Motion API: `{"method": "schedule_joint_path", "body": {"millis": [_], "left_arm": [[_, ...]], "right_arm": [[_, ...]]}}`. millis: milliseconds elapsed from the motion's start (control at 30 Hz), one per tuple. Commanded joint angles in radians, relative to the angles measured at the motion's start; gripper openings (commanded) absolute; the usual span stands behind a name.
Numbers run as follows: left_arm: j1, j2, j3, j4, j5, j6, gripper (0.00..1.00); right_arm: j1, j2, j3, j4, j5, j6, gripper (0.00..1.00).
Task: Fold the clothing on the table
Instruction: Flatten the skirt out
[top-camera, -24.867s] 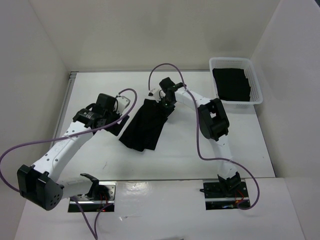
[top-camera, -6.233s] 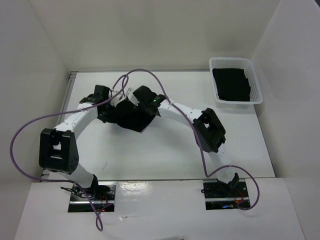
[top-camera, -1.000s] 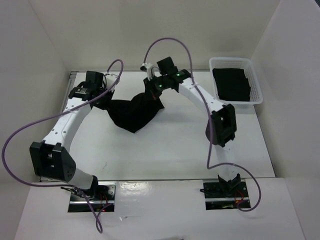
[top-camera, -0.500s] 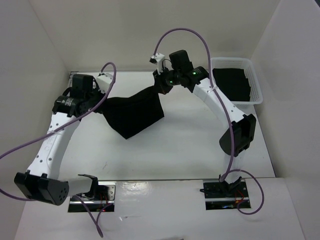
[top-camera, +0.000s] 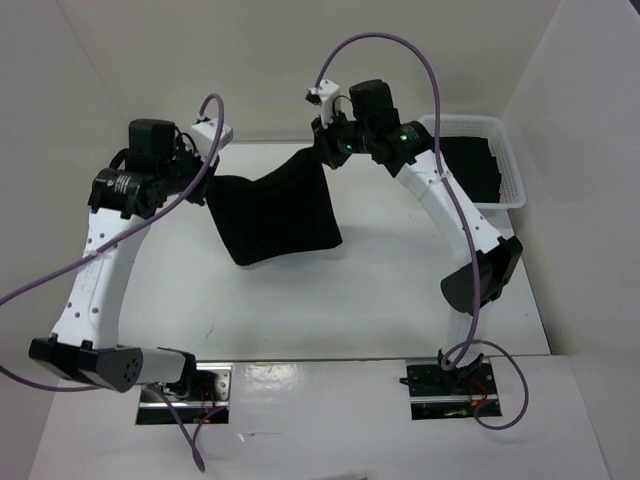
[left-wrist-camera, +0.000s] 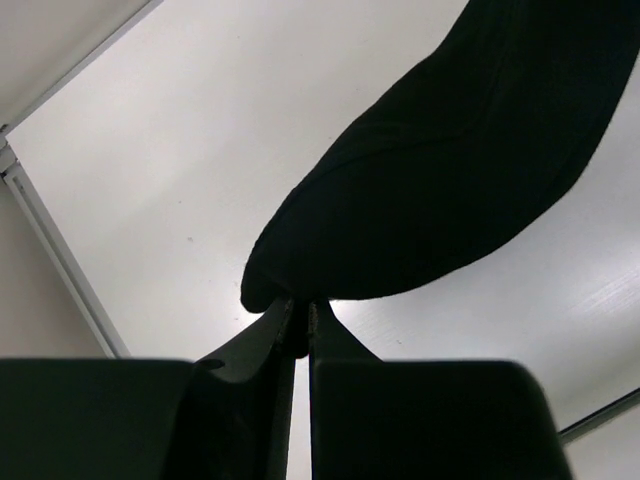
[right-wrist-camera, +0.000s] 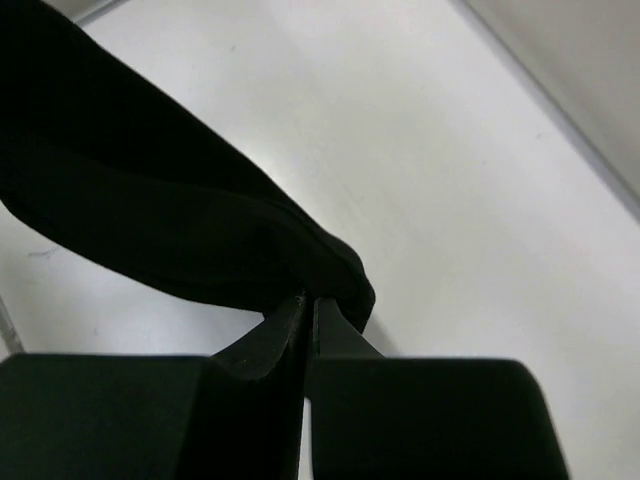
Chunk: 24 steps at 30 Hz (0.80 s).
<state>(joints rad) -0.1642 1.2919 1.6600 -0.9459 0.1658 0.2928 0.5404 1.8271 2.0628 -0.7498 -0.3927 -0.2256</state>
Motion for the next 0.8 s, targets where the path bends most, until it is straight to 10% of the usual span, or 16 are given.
{"method": "schedule_joint_path", "body": {"millis": [0,767], "left_arm": [[-0.001,0.088,0.058,0.032,0.011,0.026,0.09],[-0.001,0.745,0.918,0.016,-0.002,-0.023,0.07]], "right_arm": [[-0.029,0.063,0.144,0.004,0.026,-0.009,0.0],[-0.125,0.387,0.608,0.01,0.161,0.012,0.0]]}}
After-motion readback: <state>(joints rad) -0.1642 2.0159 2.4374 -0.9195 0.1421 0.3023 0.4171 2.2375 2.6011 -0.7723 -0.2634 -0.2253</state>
